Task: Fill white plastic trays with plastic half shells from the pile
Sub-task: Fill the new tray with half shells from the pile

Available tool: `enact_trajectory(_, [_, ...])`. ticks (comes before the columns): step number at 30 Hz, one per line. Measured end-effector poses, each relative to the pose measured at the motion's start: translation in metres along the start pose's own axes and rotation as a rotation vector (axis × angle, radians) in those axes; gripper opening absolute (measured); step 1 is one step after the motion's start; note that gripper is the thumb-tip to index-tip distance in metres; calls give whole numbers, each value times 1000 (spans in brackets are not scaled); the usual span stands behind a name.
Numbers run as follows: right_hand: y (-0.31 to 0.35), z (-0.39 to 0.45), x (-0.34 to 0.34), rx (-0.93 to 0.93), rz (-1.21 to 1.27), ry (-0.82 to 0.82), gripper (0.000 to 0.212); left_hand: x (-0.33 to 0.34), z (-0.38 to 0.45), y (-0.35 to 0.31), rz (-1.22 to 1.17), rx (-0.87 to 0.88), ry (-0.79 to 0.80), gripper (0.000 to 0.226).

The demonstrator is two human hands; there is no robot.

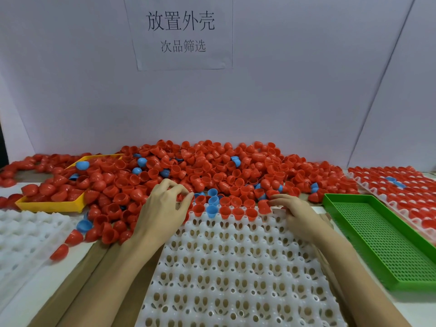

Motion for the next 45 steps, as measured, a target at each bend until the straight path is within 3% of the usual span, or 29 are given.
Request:
enact_trajectory(7, [-10, -3, -6, 65, 109, -89, 61, -1, 0, -2, 14, 6, 5, 17])
enact_trajectory(13, [-7, -16, -39, 56, 189, -435, 20, 1, 0, -9, -2, 45, 18, 16])
enact_trajectory(16, [-11, -21, -48, 95, 257, -501, 5, 2, -1, -9, 9, 49, 26, 17])
enact_trajectory(25, [-7, -18, -36, 33, 185, -213, 28, 4, 0, 6, 69, -18, 55, 18])
enact_trajectory(29, [5, -17, -33, -28, 91, -177, 36, 4, 0, 8, 92, -28, 50, 16])
enact_trajectory(32, [12, -16, -32, -35, 75, -189, 30, 2, 2, 13, 92, -51, 50, 16])
enact_trajectory(37, [18, -18, -36, -45, 89, -215, 27, -9, 5, 37, 232, -91, 53, 37])
enact_trajectory(42, [16, -17, -33, -26, 97, -213, 28, 3, -1, 64, 434, -85, 219, 49])
enact_trajectory(45, [13, -17, -32, -20, 116, -229, 24, 8, -2, 68, 460, -49, 245, 42])
Point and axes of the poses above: each hand's wrist, its own z-axis towards the middle knuckle, its own x-axis out of the palm, y = z × x, the point moved 8 cm from there along z, towards the middle knuckle, and after that the axes turned 10 degrees about -z, right-handed, at the moved point
